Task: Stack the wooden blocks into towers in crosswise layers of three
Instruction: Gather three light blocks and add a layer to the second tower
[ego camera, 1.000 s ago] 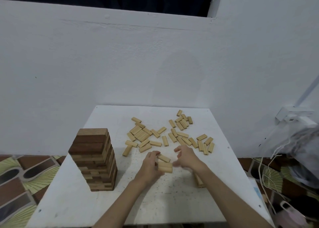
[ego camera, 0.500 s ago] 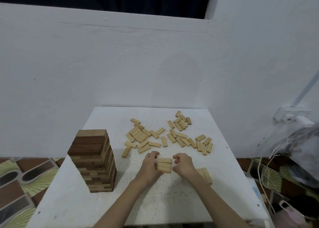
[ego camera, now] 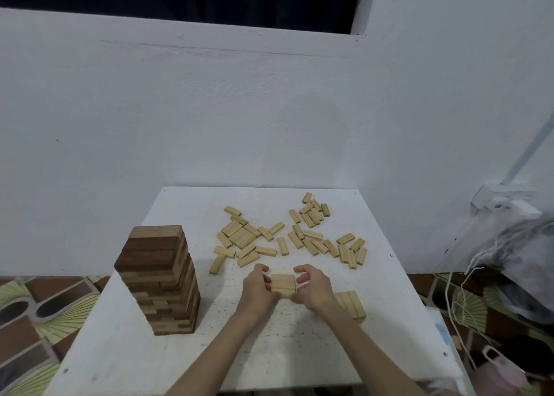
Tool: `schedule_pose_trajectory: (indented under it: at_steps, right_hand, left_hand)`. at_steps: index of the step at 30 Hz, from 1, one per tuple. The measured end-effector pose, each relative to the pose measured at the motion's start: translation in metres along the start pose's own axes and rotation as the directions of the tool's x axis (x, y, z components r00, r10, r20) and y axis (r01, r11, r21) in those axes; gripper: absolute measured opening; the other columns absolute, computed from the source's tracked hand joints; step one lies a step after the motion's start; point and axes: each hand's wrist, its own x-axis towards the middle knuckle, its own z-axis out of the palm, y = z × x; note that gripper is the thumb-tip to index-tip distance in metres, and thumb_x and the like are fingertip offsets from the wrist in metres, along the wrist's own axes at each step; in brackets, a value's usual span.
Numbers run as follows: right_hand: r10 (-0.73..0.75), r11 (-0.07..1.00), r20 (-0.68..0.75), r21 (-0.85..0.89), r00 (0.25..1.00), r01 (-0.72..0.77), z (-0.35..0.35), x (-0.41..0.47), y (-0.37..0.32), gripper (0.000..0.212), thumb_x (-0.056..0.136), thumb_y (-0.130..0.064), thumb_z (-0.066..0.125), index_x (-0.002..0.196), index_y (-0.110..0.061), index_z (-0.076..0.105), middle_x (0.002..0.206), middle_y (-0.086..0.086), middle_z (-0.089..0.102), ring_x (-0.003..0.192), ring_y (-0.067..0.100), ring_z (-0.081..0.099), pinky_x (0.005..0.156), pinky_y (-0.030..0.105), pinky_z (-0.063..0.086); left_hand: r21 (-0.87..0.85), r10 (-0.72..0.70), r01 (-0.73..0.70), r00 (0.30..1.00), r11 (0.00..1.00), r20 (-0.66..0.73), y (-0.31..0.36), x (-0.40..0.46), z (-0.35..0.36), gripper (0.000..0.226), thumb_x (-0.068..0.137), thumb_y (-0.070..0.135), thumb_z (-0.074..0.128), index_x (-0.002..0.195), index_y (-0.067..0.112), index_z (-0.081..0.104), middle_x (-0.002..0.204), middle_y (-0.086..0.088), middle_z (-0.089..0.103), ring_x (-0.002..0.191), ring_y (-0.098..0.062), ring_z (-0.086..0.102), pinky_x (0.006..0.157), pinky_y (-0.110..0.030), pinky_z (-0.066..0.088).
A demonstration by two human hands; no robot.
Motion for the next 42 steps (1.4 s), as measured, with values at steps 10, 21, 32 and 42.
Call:
schedule_pose_trajectory:
  at_steps: [10, 21, 32, 42]
  right_hand:
    - [0.032, 0.993, -0.088, 0.118, 0.996, -0.021, 0.006, 0.002, 0.004, 0.049, 0.076, 0.008, 0.066, 0.121, -0.011, 0.058, 0.092, 0.002, 0.060, 0.094, 0.022, 0.063, 0.082, 0.033, 0.056]
    - [0.010, 0.988, -0.114, 0.152, 0.993, 0.007, 0.010, 0.005, -0.001, 0.042, 0.078, 0.004, 0.064, 0.116, -0.015, 0.059, 0.083, -0.007, 0.061, 0.089, 0.018, 0.063, 0.081, 0.034, 0.056]
    - [0.031, 0.979, -0.171, 0.203, 0.985, 0.004, 0.015, 0.006, 0.001, 0.037, 0.078, 0.004, 0.066, 0.111, -0.014, 0.061, 0.088, 0.000, 0.065, 0.082, 0.015, 0.063, 0.075, 0.026, 0.055]
    - [0.024, 0.979, -0.190, 0.204, 0.981, 0.015, 0.014, 0.007, 0.001, 0.032, 0.077, -0.001, 0.072, 0.100, -0.020, 0.059, 0.082, -0.004, 0.065, 0.078, 0.013, 0.064, 0.078, 0.030, 0.057]
  left_hand:
    - [-0.027, -0.041, 0.040, 0.999, 0.999, -0.027, 0.000, 0.001, -0.002, 0.050, 0.075, -0.002, 0.071, 0.118, 0.006, 0.048, 0.094, -0.006, 0.055, 0.071, -0.006, 0.048, 0.056, -0.009, 0.042]
    - [-0.064, -0.072, 0.068, 0.995, 0.996, -0.067, -0.002, 0.003, -0.005, 0.045, 0.076, -0.002, 0.071, 0.115, 0.006, 0.049, 0.093, -0.006, 0.055, 0.075, -0.011, 0.050, 0.061, -0.011, 0.043]
    - [-0.089, -0.080, 0.070, 0.991, 0.994, -0.110, -0.004, 0.003, -0.006, 0.042, 0.078, -0.003, 0.070, 0.114, 0.007, 0.050, 0.089, -0.003, 0.057, 0.073, -0.009, 0.052, 0.057, -0.010, 0.042]
    - [-0.092, -0.083, 0.072, 0.989, 0.993, -0.121, -0.003, 0.005, -0.005, 0.044, 0.077, -0.001, 0.071, 0.114, 0.008, 0.049, 0.089, -0.004, 0.058, 0.070, -0.007, 0.052, 0.056, -0.009, 0.042]
